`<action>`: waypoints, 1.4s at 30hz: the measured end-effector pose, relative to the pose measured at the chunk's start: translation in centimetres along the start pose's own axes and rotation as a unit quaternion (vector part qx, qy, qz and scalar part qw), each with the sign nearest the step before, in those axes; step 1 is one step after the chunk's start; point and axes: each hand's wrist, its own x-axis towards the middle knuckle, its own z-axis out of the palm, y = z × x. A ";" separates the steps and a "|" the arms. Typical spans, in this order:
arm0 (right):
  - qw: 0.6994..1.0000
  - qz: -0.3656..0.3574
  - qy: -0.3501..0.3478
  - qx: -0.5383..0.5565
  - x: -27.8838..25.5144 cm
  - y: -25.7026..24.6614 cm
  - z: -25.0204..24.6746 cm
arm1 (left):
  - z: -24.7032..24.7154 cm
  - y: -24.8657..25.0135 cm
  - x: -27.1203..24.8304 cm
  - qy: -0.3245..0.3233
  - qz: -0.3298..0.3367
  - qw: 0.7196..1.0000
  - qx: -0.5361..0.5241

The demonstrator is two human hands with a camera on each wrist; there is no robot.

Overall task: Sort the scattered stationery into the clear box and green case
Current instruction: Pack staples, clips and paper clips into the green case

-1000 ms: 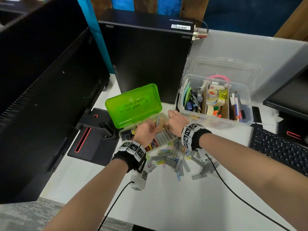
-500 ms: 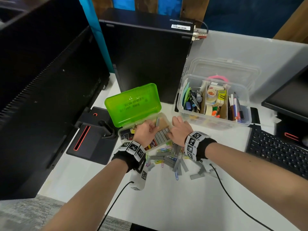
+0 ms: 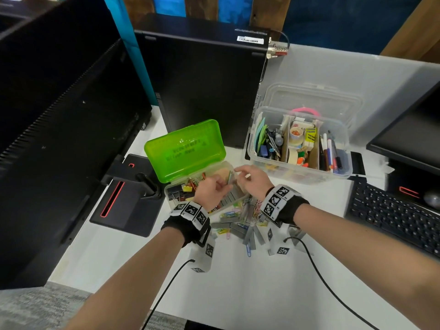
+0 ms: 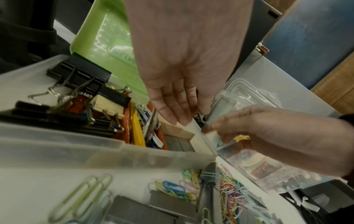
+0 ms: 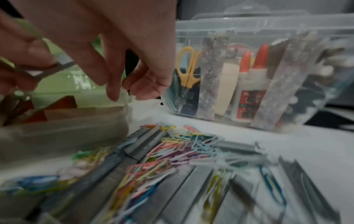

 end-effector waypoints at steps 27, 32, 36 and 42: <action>0.969 -0.080 -0.051 -0.229 1.5 -1.1 -0.3 | 0.9 0.5 -0.9 -0.085 0.145 0.851 0.498; 0.952 -0.092 -0.075 -0.283 2.1 -1.4 -0.2 | 1.9 0.2 0.3 -0.121 0.119 0.830 0.531; 0.942 -0.100 -0.100 -0.304 2.3 -1.6 0.2 | 1.7 0.5 0.5 -0.132 0.108 0.821 0.545; 0.927 -0.120 -0.117 -0.335 2.1 -1.1 0.2 | 1.6 0.7 0.3 -0.122 0.107 0.842 0.515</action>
